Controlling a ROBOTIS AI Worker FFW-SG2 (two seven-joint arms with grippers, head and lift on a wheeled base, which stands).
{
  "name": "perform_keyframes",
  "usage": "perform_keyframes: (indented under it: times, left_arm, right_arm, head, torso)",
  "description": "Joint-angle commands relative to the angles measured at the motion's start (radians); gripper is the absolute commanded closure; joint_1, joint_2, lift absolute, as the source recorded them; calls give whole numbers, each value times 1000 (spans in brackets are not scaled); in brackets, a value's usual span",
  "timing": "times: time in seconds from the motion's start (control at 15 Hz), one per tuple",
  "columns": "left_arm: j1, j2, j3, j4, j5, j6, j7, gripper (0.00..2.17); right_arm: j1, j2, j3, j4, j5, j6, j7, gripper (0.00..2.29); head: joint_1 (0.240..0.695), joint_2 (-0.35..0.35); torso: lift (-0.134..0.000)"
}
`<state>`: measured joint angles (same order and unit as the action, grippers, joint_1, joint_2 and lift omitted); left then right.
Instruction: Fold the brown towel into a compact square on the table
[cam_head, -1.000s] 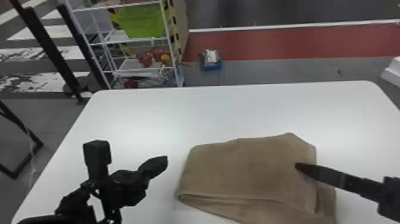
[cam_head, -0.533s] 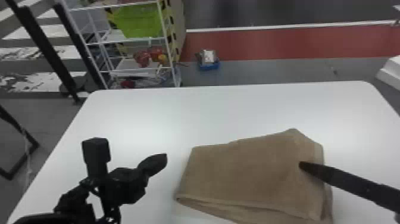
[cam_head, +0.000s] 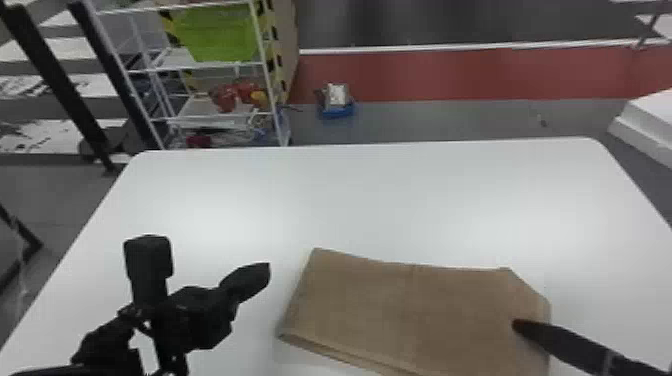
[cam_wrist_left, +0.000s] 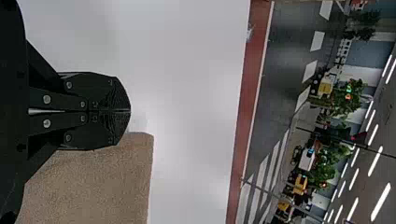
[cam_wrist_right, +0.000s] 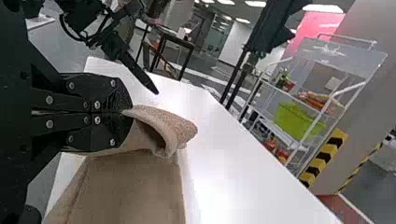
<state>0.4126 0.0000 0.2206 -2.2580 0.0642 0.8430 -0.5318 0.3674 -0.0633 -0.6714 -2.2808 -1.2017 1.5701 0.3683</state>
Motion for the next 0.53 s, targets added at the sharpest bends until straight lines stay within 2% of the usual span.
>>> perform_keyframes:
  times: [0.0, 0.13, 0.47]
  left_arm:
    - [0, -3, -23, 0, -18, 0, 1, 1730]
    - [2, -3, -38, 2, -34, 0, 4, 1730]
    - [6, -3, -58, 17, -47, 0, 10, 1730]
  right_arm:
    - [2, 0, -4, 66, 57, 2, 6, 1420]
    - [-7, -4, -5, 110, 77, 2, 12, 1420]
    - [-21, -7, 1, 152, 174, 2, 44, 1420]
  head:
    - [695, 85]
    - [695, 44]
    - [695, -2]
  torso:
    - [-123]
    - [-123]
    - [-123]
